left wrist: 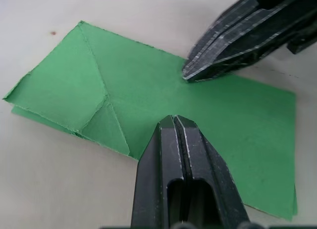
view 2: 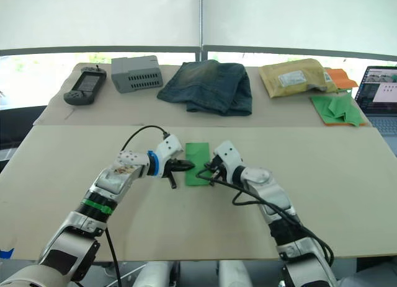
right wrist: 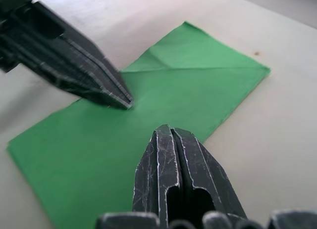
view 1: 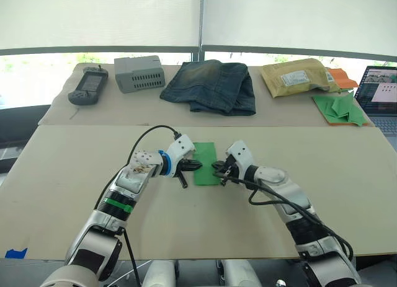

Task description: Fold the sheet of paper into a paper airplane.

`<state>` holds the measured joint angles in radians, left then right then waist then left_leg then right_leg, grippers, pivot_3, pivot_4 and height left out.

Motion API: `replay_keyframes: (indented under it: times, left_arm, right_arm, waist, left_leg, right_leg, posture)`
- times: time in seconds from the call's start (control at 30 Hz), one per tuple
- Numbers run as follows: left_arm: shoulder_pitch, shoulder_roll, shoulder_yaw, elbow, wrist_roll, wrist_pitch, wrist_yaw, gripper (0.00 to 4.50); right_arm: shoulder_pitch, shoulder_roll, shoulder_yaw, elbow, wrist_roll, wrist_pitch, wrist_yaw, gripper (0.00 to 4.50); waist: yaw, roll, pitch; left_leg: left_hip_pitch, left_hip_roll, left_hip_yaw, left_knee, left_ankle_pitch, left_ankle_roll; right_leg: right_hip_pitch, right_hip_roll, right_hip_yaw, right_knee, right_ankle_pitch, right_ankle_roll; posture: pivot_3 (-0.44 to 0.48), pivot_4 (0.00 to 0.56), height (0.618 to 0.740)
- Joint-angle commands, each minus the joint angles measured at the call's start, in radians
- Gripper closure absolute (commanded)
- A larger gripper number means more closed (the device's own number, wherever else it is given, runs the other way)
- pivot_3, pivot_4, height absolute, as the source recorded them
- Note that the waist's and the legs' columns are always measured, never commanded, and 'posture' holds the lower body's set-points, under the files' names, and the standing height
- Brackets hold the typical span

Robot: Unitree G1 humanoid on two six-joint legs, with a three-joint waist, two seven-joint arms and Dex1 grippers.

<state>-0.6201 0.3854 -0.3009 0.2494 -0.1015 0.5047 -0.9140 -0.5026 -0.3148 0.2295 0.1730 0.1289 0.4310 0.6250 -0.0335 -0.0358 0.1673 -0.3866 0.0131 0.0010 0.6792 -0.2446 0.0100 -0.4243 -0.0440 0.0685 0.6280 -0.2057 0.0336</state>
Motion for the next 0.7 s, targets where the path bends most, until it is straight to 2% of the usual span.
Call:
replay_keyframes:
  times: [0.03,0.17,0.43,0.6,0.7]
  left_arm:
    - [0.029,0.006,-0.030,-0.004,0.025,0.018,-0.002,4.50]
    - [0.041,0.014,-0.025,-0.023,0.023,0.029,0.006,4.50]
    - [0.056,0.020,-0.022,-0.048,0.021,0.042,0.018,4.50]
    - [0.057,0.020,-0.023,-0.050,0.023,0.044,0.022,4.50]
    - [0.058,0.022,-0.023,-0.051,0.022,0.042,0.021,4.50]
  right_arm:
    - [-0.084,0.030,-0.047,0.139,-0.021,-0.070,-0.047,4.41]
    - [-0.193,0.061,-0.073,0.317,-0.033,-0.137,-0.056,4.41]
    - [-0.335,0.108,-0.087,0.578,-0.057,-0.273,-0.015,4.41]
    - [-0.388,0.097,-0.098,0.669,-0.097,-0.369,-0.045,4.41]
    - [-0.400,0.096,-0.127,0.653,-0.077,-0.418,-0.027,4.41]
  waist:
    - [-0.001,0.000,0.000]
    - [-0.006,0.000,0.000]
    - [-0.012,0.000,0.000]
    - [-0.012,0.000,0.000]
    - [-0.013,0.000,0.000]
  left_leg:
    - [0.000,0.000,0.000,0.000,0.000,0.000]
    - [0.000,0.000,0.000,0.000,0.000,0.000]
    - [0.000,0.000,0.000,-0.001,0.000,0.000]
    - [0.000,0.000,0.000,-0.001,0.000,0.000]
    - [0.000,0.001,0.000,-0.001,0.000,0.000]
  right_leg:
    - [0.000,0.000,0.000,0.000,0.000,0.000]
    - [0.000,0.000,0.000,0.000,0.004,-0.006]
    - [-0.001,0.000,0.000,0.000,0.004,-0.007]
    - [-0.001,0.000,0.000,0.000,0.004,-0.007]
    - [-0.001,-0.001,0.000,0.000,0.004,-0.007]
  posture:
    - [0.000,0.150,0.728]
    - [0.000,0.150,0.728]
    - [0.000,0.150,0.728]
    - [0.000,0.150,0.728]
    - [0.000,0.150,0.728]
